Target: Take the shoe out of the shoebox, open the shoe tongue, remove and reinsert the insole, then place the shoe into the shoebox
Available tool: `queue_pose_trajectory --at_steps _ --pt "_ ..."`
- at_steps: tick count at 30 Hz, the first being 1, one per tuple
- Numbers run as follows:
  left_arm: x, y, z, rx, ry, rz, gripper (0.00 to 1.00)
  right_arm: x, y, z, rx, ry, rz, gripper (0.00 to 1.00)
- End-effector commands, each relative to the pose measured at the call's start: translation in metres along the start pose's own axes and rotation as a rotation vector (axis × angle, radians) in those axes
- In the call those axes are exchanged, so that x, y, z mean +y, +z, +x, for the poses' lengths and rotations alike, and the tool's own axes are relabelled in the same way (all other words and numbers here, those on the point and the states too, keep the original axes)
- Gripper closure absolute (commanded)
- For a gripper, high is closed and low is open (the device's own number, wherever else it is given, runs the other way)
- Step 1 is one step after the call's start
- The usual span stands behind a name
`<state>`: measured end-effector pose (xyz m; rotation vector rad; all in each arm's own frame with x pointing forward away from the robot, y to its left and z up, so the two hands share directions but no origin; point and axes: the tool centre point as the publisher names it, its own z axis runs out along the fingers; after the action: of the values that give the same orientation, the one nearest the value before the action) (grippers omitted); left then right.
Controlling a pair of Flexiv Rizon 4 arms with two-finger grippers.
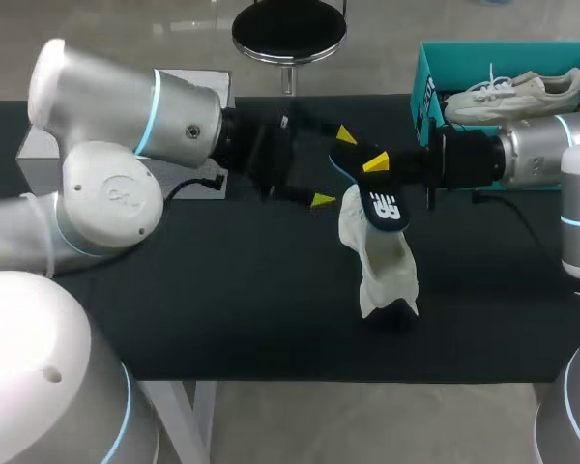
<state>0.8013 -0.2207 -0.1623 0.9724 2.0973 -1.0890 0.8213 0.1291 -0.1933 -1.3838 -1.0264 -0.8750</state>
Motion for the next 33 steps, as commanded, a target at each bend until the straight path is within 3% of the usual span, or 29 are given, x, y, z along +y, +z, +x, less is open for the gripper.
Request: queue_pose_trajectory --at_steps 1,4,7,8,11,14,16,17,23,28,30,33 --pt "-0.001 -0.055 -0.014 0.408 -0.204 -0.077 0.0 0.001 0.001 -0.001 -0.001 0.0 0.0 1.0" --pt "0.002 -0.072 -0.021 0.527 -0.301 -0.064 0.0 0.001 0.001 -0.001 -0.001 0.0 0.0 1.0" --pt "0.009 -0.081 -0.018 0.712 -0.342 -0.121 0.0 0.001 0.001 -0.001 -0.001 0.0 0.0 1.0" --pt "0.011 -0.084 -0.015 0.698 -0.294 -0.113 0.0 0.001 0.001 -0.001 -0.001 0.0 0.0 1.0" --pt "0.024 -0.09 -0.018 0.845 -0.325 -0.167 0.0 0.001 0.001 -0.001 -0.001 0.0 0.0 1.0" --pt "0.034 -0.096 -0.036 0.958 -0.369 -0.133 0.0 0.001 0.001 -0.001 -0.001 0.0 0.0 1.0" --pt "0.036 -0.101 -0.049 1.009 -0.345 -0.062 0.0 0.001 0.001 -0.001 -0.001 0.0 0.0 1.0" --pt "0.037 -0.1 -0.056 0.999 -0.335 -0.091 0.0 0.001 0.001 -0.001 -0.001 0.0 0.0 1.0" --pt "0.032 -0.083 -0.083 1.101 -0.166 -0.079 0.0 0.001 0.001 -0.001 -0.001 0.0 0.0 1.0" --pt "0.026 -0.055 -0.088 1.172 -0.006 -0.097 0.0 0.001 0.001 -0.001 -0.001 0.0 0.0 1.0" --pt "0.023 -0.043 -0.091 1.169 -0.007 -0.139 0.0 0.001 0.001 -0.001 -0.001 0.0 0.0 1.0" --pt "0.023 -0.043 -0.091 1.169 -0.007 -0.139 0.0 0.001 0.001 -0.001 -0.001 0.0 0.0 1.0"
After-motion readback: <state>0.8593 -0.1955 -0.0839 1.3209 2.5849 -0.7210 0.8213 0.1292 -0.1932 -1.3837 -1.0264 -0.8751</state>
